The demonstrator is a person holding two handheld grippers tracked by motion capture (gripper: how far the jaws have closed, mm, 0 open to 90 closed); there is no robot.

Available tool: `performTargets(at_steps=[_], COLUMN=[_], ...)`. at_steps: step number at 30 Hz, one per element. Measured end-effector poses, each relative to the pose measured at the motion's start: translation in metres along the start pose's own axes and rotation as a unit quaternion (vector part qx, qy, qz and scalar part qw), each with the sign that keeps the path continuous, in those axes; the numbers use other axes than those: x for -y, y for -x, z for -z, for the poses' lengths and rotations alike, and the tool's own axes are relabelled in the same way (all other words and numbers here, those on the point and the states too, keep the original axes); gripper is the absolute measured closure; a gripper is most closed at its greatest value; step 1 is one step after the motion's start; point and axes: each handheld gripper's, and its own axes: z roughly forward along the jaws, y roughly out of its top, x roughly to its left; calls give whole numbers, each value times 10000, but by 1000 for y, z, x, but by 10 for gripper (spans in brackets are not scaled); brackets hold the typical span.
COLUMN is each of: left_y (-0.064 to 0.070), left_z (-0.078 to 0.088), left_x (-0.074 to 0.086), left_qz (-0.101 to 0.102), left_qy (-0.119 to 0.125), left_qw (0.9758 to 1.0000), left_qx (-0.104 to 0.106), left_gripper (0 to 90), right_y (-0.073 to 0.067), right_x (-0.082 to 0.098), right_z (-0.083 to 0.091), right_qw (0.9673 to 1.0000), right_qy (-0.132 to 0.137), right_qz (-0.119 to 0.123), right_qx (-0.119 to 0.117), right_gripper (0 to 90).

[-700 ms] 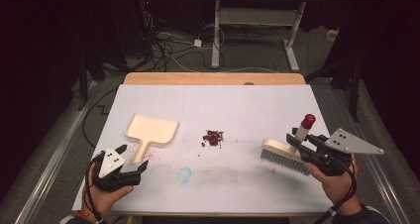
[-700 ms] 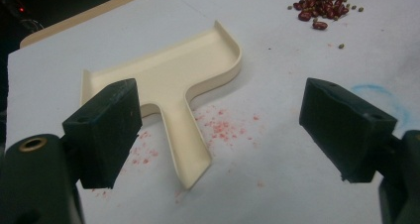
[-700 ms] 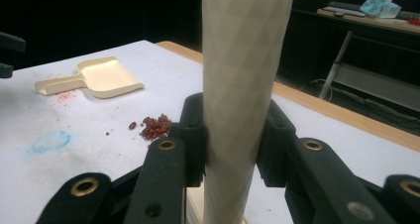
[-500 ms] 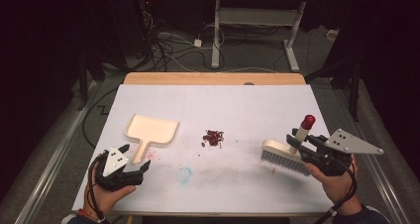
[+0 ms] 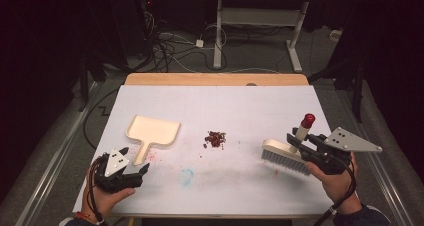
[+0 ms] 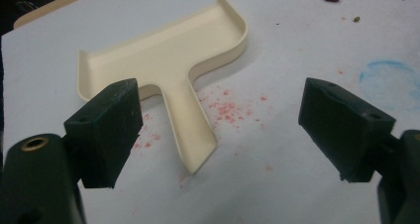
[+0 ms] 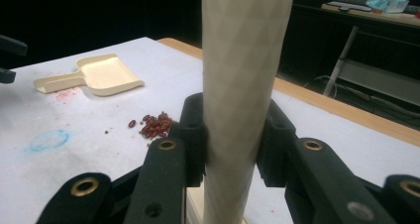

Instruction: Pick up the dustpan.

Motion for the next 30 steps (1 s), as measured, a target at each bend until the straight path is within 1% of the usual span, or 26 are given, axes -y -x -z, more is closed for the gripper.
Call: performTargets(at_steps=[2, 3, 4, 5, 6, 8, 9, 10, 11, 12, 13, 14, 15, 17, 18, 19, 20, 21, 22, 23, 24, 28, 29, 30], left_y=[-4, -4, -6, -9, -15, -21, -21, -26, -26, -30, -32, -32, -35, -42, -42, -42, -41, -41, -41, -42, -44, -47, -47, -47], left_z=[-5, -5, -9, -13, -26, -41, -41, -56, -56, -67, -71, -71, -76, -82, -82, -84, -85, -85, -86, -86, -88, -89, -87, -87], left_x=[-2, -2, -2, -2, -4, -5, -5, -6, -6, -8, -9, -9, -10, -11, -11, -12, -13, -14, -15, -16, -18, -21, -25, -25], left_qz=[95, 95, 163, 253, 533, 811, 811, 1010, 1010, 1017, 1024, 1024, 1109, 1376, 1376, 1319, 1316, 1268, 1243, 1207, 1220, 1190, 1053, 1053], left_qy=[-176, -176, -287, -397, -630, -839, -839, -999, -999, -1102, -1181, -1181, -1209, -1102, -1102, -1102, -1089, -1115, -1124, -1148, -1169, -1224, -1311, -1311], left_qw=[9998, 9998, 9993, 9987, 9964, 9931, 9931, 9898, 9898, 9887, 9877, 9877, 9864, 9843, 9843, 9851, 9853, 9856, 9858, 9860, 9856, 9852, 9857, 9857], left_qx=[-80, -80, -158, -183, -187, -132, -132, -50, -50, -42, -101, -101, -54, 76, 76, 70, 56, 51, 58, 83, 107, 144, 106, 106], left_gripper=[164, 165, 167, 172, 181, 183, 185, 196, 219, 293, 399, 430, 432, 487, 516, 516, 544, 613, 636, 637, 638, 640, 640, 641], right_y=[1, 2, 1, 1, 0, 0, -1, -2, -2, -2, -3, -3, -4, -7, -8, -8, -9, -8, -8, -8, -7, -6, -7, -7], right_x=[-1, -1, -1, 0, 0, 0, 0, 0, 0, 0, 0, 0, 0, 0, 0, 0, 0, 0, 0, 1, 1, 2, 3, 3], right_z=[-1, -2, -2, -2, -3, -3, -3, -3, -3, -3, -3, -3, -3, -3, -3, -3, -3, -4, -5, -5, -6, -6, -6, -5], right_qw=[10000, 10000, 10000, 10000, 10000, 10000, 10000, 10000, 10000, 10000, 10000, 10000, 9999, 9998, 9998, 9998, 9998, 9998, 9998, 9998, 9998, 9998, 9997, 9997], right_qy=[19, 19, 4, 5, -6, -28, -34, -44, -56, -66, -79, -87, -91, -94, -107, -107, -100, -110, -131, -136, -147, -189, -194, -203], right_qz=[-21, -21, -36, -16, -15, 22, 5, 12, 29, 36, 28, 46, 81, 153, 170, 170, 181, 175, 156, 145, 131, 108, 110, 108], right_qx=[17, 20, 22, 27, 25, 15, 20, 20, 29, 27, 22, 6, -2, -14, -25, -25, -38, -70, -74, -68, -58, -38, -37, -28], right_gripper=[697, 696, 696, 696, 696, 696, 696, 696, 696, 696, 696, 697, 696, 696, 696, 696, 696, 696, 696, 696, 696, 696, 697, 696])
